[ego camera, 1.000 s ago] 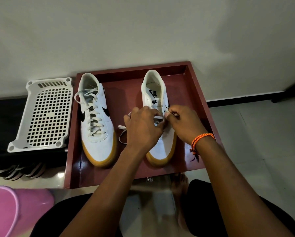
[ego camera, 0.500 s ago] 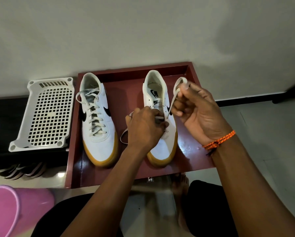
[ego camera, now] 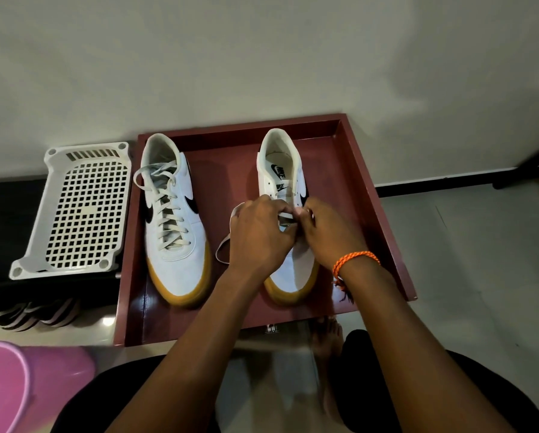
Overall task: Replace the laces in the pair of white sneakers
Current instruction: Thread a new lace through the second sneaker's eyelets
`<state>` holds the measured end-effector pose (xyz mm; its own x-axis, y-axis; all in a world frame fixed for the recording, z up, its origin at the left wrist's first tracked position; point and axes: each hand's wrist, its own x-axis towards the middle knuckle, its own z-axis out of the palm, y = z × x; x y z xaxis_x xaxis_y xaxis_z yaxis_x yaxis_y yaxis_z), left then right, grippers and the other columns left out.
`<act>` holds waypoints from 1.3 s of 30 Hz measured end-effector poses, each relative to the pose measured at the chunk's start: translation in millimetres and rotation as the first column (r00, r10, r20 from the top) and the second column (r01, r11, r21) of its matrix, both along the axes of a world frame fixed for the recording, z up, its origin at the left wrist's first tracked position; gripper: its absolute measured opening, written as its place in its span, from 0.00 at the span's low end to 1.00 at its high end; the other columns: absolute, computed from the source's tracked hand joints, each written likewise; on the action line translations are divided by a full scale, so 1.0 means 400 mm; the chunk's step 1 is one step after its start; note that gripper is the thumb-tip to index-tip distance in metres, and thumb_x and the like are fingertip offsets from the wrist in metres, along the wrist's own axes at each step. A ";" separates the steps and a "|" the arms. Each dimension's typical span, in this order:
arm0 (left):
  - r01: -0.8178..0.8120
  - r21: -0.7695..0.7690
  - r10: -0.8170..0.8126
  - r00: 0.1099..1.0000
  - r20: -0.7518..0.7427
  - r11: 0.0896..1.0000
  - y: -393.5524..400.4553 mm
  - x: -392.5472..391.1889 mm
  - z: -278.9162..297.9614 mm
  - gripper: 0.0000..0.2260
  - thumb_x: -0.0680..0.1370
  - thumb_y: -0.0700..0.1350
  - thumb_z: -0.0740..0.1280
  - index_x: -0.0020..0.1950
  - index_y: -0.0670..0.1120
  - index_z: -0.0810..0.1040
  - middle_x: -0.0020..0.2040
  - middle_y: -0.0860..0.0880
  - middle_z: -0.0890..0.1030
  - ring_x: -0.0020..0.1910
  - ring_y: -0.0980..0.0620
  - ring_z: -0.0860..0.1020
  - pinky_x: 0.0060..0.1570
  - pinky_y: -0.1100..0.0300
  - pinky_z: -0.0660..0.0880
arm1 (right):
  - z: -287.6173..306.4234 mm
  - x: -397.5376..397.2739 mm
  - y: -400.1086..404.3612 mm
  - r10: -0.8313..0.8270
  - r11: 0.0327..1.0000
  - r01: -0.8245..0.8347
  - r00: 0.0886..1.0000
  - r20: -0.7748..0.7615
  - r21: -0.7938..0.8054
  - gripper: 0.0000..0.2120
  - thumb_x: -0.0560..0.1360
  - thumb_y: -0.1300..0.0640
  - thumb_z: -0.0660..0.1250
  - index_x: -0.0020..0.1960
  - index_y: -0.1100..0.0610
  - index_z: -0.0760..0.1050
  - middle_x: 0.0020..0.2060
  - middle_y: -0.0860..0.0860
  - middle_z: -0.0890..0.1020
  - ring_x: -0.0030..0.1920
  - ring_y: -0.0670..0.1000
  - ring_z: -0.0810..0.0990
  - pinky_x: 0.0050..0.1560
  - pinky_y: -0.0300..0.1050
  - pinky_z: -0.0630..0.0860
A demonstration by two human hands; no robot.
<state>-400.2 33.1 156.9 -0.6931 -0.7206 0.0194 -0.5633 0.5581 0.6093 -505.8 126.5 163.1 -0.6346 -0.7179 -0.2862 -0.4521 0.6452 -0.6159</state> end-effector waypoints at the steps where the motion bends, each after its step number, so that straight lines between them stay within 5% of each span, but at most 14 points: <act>1: 0.010 0.006 -0.010 1.000 -0.001 1.000 0.000 0.001 0.001 0.09 0.76 0.51 0.76 0.56 0.55 0.87 0.52 0.51 0.83 0.54 0.45 0.81 0.55 0.47 0.76 | 0.001 -0.005 -0.003 -0.001 1.000 0.001 1.000 -0.013 -0.024 0.16 0.87 0.48 0.58 0.41 0.51 0.68 0.36 0.50 0.75 0.38 0.54 0.76 0.37 0.49 0.68; 6: 0.032 0.005 -0.032 0.999 -0.011 0.999 -0.005 0.003 -0.001 0.08 0.76 0.52 0.77 0.54 0.55 0.87 0.51 0.51 0.83 0.52 0.46 0.81 0.55 0.47 0.77 | 0.012 -0.031 0.004 -0.006 0.979 0.025 0.996 0.093 -0.204 0.17 0.85 0.55 0.63 0.37 0.54 0.74 0.31 0.48 0.75 0.32 0.48 0.72 0.37 0.45 0.69; 12: 0.055 -0.006 -0.055 0.998 -0.043 0.998 -0.006 0.001 -0.003 0.07 0.75 0.49 0.77 0.52 0.50 0.88 0.47 0.48 0.83 0.46 0.46 0.82 0.46 0.53 0.76 | 0.080 -0.016 0.001 0.117 0.836 0.169 0.874 0.471 -0.521 0.15 0.86 0.62 0.62 0.40 0.60 0.72 0.27 0.47 0.68 0.30 0.48 0.65 0.31 0.41 0.63; 15: 0.052 -0.018 -0.053 0.998 -0.045 0.998 -0.007 0.000 -0.008 0.08 0.76 0.51 0.78 0.51 0.50 0.88 0.44 0.51 0.80 0.43 0.49 0.80 0.43 0.56 0.70 | 0.103 -0.012 0.002 0.179 0.791 0.211 0.818 0.547 -0.575 0.14 0.86 0.62 0.62 0.41 0.61 0.72 0.28 0.46 0.67 0.29 0.44 0.64 0.31 0.42 0.64; 19: 0.055 -0.049 -0.057 0.998 -0.040 0.997 -0.012 -0.001 -0.014 0.08 0.75 0.52 0.79 0.48 0.48 0.88 0.41 0.49 0.76 0.42 0.43 0.78 0.42 0.49 0.75 | 0.125 -0.010 0.011 0.271 0.737 0.271 0.721 0.637 -0.620 0.13 0.86 0.62 0.61 0.42 0.60 0.71 0.31 0.47 0.68 0.29 0.43 0.64 0.32 0.42 0.64; 23: 0.033 -0.065 -0.033 0.999 0.003 0.997 -0.017 0.005 -0.015 0.10 0.74 0.54 0.79 0.48 0.48 0.87 0.45 0.51 0.71 0.49 0.44 0.73 0.44 0.48 0.74 | 0.149 -0.019 0.021 0.422 0.652 0.361 0.559 0.714 -0.667 0.13 0.86 0.60 0.59 0.42 0.58 0.71 0.32 0.47 0.69 0.33 0.48 0.59 0.34 0.42 0.65; 28: 0.027 -0.101 -0.024 0.999 0.029 0.995 -0.009 0.009 -0.007 0.13 0.74 0.56 0.79 0.53 0.51 0.84 0.50 0.50 0.71 0.54 0.42 0.73 0.47 0.49 0.71 | 0.149 -0.032 0.032 0.482 0.636 0.422 0.436 0.760 -0.646 0.13 0.86 0.59 0.56 0.42 0.58 0.67 0.31 0.49 0.66 0.32 0.47 0.66 0.33 0.40 0.67; 32: -0.008 -0.117 0.009 1.000 0.005 0.993 0.000 0.009 -0.003 0.24 0.70 0.56 0.81 0.61 0.54 0.76 0.56 0.52 0.69 0.56 0.47 0.70 0.51 0.49 0.72 | 0.155 -0.039 0.026 0.359 0.673 0.443 0.505 0.785 -0.593 0.14 0.85 0.58 0.60 0.40 0.56 0.69 0.31 0.51 0.58 0.32 0.49 0.58 0.31 0.41 0.64; 35: -0.033 -0.108 0.030 0.999 -0.028 0.994 0.000 0.012 0.002 0.29 0.69 0.56 0.82 0.62 0.53 0.70 0.57 0.52 0.72 0.56 0.47 0.71 0.51 0.48 0.74 | 0.134 -0.045 0.015 0.064 0.716 0.472 0.690 0.721 -0.515 0.16 0.84 0.58 0.64 0.38 0.56 0.71 0.29 0.51 0.61 0.26 0.46 0.60 0.28 0.41 0.63; 37: -0.038 -0.093 0.035 0.999 -0.034 0.995 -0.006 0.018 0.004 0.30 0.68 0.59 0.82 0.60 0.53 0.68 0.57 0.54 0.73 0.55 0.48 0.72 0.50 0.49 0.72 | 0.102 -0.055 0.016 -0.217 0.752 0.466 0.843 0.493 -0.466 0.15 0.81 0.52 0.69 0.37 0.56 0.73 0.27 0.48 0.69 0.26 0.48 0.68 0.30 0.45 0.70; 39: -0.043 -0.078 0.041 0.999 -0.017 0.996 -0.013 0.023 0.005 0.31 0.67 0.62 0.81 0.58 0.54 0.66 0.56 0.56 0.75 0.55 0.49 0.71 0.50 0.49 0.71 | 0.077 -0.068 0.022 -0.409 0.799 0.470 0.882 0.234 -0.375 0.13 0.77 0.45 0.72 0.44 0.54 0.75 0.34 0.47 0.78 0.34 0.53 0.79 0.40 0.52 0.79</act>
<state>-391.0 28.0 158.8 -0.6615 -0.7449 0.0871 -0.5781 0.5805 0.5734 -532.8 135.4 194.1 -0.8875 -0.4402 -0.1360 -0.0749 0.4292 -0.9001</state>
